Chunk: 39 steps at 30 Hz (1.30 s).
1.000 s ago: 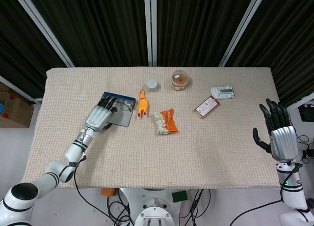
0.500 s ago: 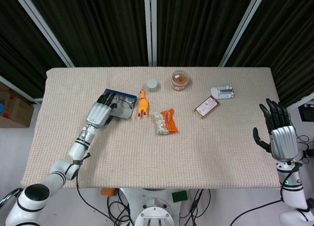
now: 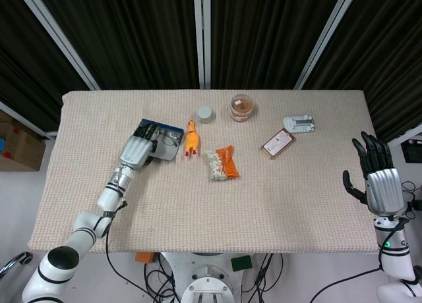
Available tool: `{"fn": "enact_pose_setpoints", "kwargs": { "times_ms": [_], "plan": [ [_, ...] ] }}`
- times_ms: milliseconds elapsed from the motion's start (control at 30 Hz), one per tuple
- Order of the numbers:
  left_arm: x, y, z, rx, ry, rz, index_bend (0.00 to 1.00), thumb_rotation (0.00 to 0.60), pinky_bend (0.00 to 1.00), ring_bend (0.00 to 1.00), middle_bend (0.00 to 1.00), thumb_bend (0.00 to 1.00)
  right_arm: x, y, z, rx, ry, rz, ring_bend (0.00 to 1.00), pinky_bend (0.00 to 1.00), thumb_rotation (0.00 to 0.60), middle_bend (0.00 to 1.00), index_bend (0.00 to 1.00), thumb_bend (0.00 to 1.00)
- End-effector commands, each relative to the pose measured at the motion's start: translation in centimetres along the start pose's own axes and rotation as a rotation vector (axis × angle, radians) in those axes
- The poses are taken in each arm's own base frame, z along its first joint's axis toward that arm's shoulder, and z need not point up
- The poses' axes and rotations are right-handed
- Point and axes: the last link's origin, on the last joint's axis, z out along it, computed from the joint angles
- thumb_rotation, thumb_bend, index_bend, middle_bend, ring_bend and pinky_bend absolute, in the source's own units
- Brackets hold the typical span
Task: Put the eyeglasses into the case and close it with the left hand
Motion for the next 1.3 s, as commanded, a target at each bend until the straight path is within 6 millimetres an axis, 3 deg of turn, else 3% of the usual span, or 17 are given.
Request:
{"fn": "enact_pose_setpoints", "kwargs": {
  "times_ms": [33, 333, 500, 633, 833, 1067, 1300],
  "plan": [
    [0.4, -0.4, -1.0, -0.009, 0.043, -0.005, 0.68, 0.6, 0.14, 0.0, 0.06, 0.41, 0.0, 0.0, 0.0, 0.0, 0.002, 0.001, 0.0, 0.0, 0.6, 0.0, 0.0, 0.53],
    [1.1, -2.8, -9.3, -0.069, 0.079, 0.126, 0.68, 0.6, 0.14, 0.0, 0.07, 0.41, -0.1, 0.2, -0.2, 0.002, -0.006, 0.005, 0.0, 0.0, 0.6, 0.0, 0.0, 0.53],
    [3.0, -2.4, -11.2, -0.082, 0.002, 0.165, 0.69, 0.6, 0.14, 0.0, 0.07, 0.41, -0.6, 0.0, -0.3, 0.008, -0.021, 0.013, 0.0, 0.0, 0.6, 0.0, 0.0, 0.53],
    [4.6, -0.7, -10.1, -0.097, -0.045, 0.188, 0.69, 0.6, 0.14, 0.0, 0.06, 0.41, -1.0, -0.2, -0.3, 0.011, -0.034, 0.018, 0.0, 0.0, 0.6, 0.0, 0.0, 0.53],
    [5.8, 1.3, -6.0, -0.103, -0.047, 0.265, 0.68, 0.6, 0.14, 0.0, 0.06, 0.41, -0.5, 0.0, -0.2, 0.005, -0.027, 0.009, 0.0, 0.0, 0.6, 0.0, 0.0, 0.53],
    [5.1, 1.3, -2.1, -0.053, -0.09, 0.312, 0.69, 0.6, 0.14, 0.0, 0.06, 0.41, -0.6, 0.8, -0.7, -0.022, -0.039, 0.01, 0.0, 0.0, 0.6, 0.0, 0.0, 0.53],
    [4.4, 0.8, -0.7, -0.023, -0.096, 0.336, 0.68, 0.6, 0.14, 0.0, 0.07, 0.41, -0.9, 1.2, -0.8, -0.035, -0.049, 0.007, 0.0, 0.0, 0.6, 0.0, 0.0, 0.53]
  ]
}}
